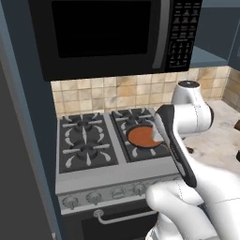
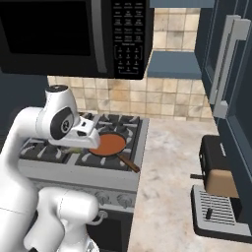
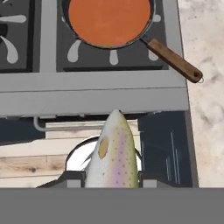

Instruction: Retrieve the fish from the fridge and place it on the saucepan with marinade on the stove.

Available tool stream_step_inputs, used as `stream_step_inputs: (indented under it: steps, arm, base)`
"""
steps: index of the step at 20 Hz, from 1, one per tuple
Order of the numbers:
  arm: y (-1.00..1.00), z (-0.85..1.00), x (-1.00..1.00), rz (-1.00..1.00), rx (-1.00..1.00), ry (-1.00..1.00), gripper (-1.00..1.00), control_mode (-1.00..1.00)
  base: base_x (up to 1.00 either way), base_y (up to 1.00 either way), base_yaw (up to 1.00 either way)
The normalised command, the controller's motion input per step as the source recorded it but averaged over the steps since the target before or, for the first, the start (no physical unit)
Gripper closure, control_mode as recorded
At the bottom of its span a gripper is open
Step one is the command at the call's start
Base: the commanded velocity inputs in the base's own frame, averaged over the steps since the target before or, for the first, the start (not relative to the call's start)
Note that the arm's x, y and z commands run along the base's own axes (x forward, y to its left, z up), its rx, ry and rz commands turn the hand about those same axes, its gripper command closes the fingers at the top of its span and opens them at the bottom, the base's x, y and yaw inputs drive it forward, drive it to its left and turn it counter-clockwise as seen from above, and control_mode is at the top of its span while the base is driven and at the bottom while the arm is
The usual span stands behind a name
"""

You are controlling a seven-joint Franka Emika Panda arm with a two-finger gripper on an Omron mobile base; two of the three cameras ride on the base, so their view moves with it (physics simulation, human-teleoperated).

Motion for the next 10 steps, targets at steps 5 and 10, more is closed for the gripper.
stream_step_inputs:
  steps: [5,10]
  arm:
    - [0.08,-0.28,0.43,0.01,0.00,0.04,1.00,-1.00]
    - [0.03,-0.19,0.45,0.02,0.00,0.08,1.00,-1.00]
  base:
    - [0.00,0.00,0.00]
    - [0.00,0.00,0.00]
